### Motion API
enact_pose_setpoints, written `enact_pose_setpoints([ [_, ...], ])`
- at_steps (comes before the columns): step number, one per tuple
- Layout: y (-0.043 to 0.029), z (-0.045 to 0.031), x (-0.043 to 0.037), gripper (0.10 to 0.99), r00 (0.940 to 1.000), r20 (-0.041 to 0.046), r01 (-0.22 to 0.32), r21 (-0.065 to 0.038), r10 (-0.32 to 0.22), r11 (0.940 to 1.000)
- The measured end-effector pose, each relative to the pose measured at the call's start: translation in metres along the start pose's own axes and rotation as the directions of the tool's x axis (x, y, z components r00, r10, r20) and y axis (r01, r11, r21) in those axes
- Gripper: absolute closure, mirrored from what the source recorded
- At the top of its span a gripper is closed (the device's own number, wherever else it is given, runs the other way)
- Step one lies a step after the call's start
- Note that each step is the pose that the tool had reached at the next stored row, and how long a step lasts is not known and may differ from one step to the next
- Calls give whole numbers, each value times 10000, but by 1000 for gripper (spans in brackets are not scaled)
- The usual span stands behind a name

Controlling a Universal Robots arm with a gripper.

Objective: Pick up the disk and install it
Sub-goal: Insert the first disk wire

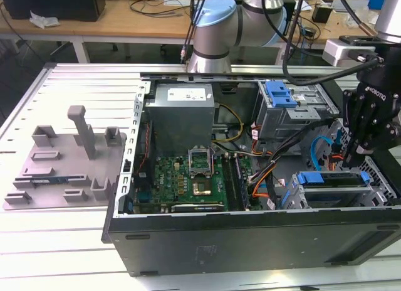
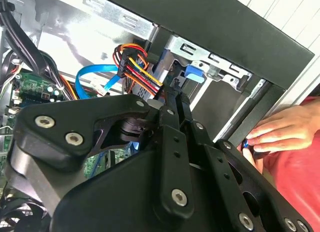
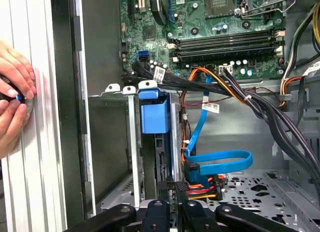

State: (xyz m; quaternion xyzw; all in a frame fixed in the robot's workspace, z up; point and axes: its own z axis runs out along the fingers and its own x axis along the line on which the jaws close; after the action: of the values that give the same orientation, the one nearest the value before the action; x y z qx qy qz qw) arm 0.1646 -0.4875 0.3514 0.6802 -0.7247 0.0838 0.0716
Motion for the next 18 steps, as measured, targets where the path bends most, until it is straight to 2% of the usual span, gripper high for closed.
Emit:
enact_pose_setpoints([
  [1,0,-2,5,922,10000,24,-3,-3,3,10000],
  [7,29,-19,54,922,9995,319,-8,-23,9,10000],
  [10,30,-7,114,922,9992,397,-15,-30,16,10000],
  [12,28,-5,135,922,9988,496,-17,-36,18,10000],
  [18,27,-6,154,922,9976,685,-15,-58,19,10000],
])
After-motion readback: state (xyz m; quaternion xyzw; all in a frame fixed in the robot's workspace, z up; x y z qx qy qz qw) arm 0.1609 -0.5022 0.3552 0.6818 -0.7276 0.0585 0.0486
